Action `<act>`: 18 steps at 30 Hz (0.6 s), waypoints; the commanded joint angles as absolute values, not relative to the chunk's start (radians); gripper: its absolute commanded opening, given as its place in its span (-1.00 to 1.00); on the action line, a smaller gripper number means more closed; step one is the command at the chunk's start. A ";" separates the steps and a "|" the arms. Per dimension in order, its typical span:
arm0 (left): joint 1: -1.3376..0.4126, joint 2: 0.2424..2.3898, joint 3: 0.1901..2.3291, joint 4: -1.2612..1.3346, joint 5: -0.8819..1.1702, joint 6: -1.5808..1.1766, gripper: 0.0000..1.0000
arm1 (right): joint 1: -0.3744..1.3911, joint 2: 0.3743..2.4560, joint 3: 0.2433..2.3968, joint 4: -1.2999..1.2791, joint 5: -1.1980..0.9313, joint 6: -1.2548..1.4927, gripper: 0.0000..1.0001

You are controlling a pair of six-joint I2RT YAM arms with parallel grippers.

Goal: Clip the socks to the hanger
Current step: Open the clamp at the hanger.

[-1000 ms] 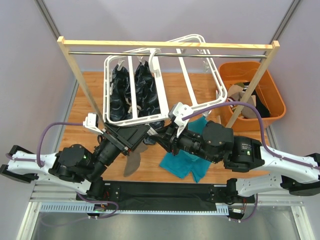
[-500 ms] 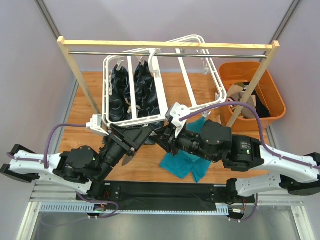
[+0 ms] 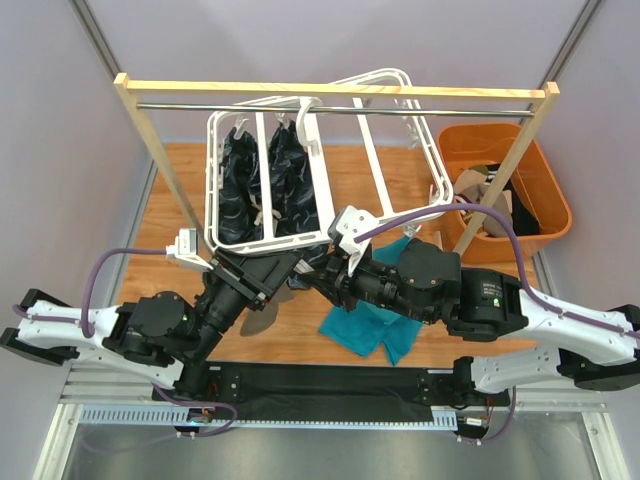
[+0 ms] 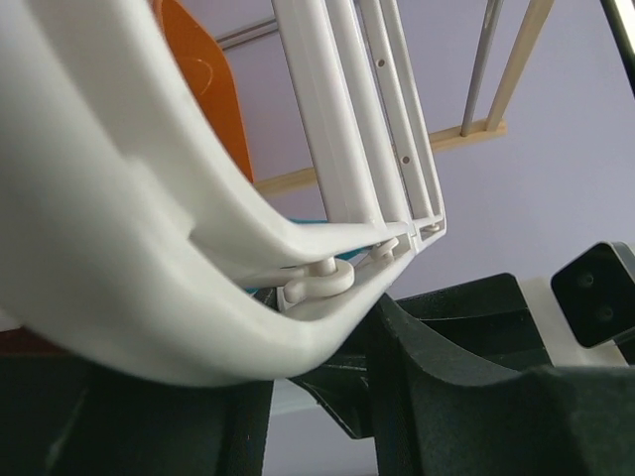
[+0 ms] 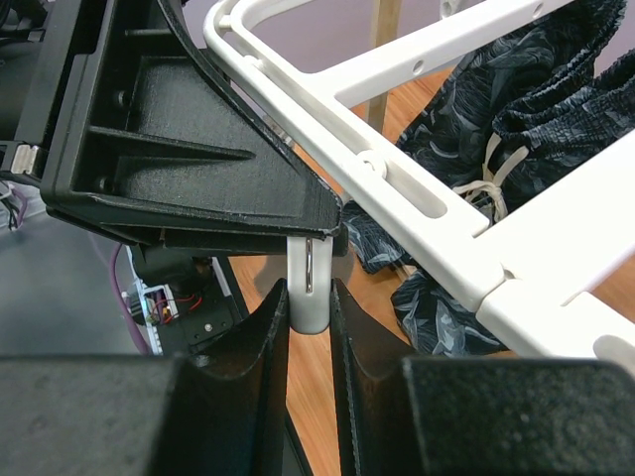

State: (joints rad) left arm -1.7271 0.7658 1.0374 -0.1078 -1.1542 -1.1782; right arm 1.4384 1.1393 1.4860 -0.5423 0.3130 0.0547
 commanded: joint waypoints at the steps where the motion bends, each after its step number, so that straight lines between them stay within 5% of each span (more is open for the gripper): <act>1: -1.727 0.764 1.075 -0.120 -1.195 -1.144 -0.11 | 1.443 1.141 1.522 -0.584 0.268 0.044 -0.99; 6: -1.727 0.765 1.077 -0.121 -1.203 -1.135 -0.24 | 1.443 1.141 1.526 -0.588 0.262 0.043 -1.00; 10: -1.727 0.770 1.084 -0.130 -1.201 -1.114 -0.87 | 1.443 1.138 1.531 -0.591 0.270 0.043 -0.94; 13: -1.727 0.782 1.135 -0.210 -1.203 -1.136 -1.00 | 1.443 1.141 1.540 -0.597 0.298 0.046 -0.87; 15: -1.729 0.790 1.147 -0.251 -1.207 -1.146 -1.00 | 1.443 1.143 1.545 -0.600 0.330 0.060 -0.68; 18: -1.727 0.798 1.151 -0.261 -1.210 -1.152 -1.00 | 1.443 1.149 1.569 -0.630 0.340 0.092 -0.10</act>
State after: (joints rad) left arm -1.7275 0.7906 1.1198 -0.2039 -1.1744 -1.1481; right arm 1.4376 1.1423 1.5230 -0.5903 0.3233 0.0673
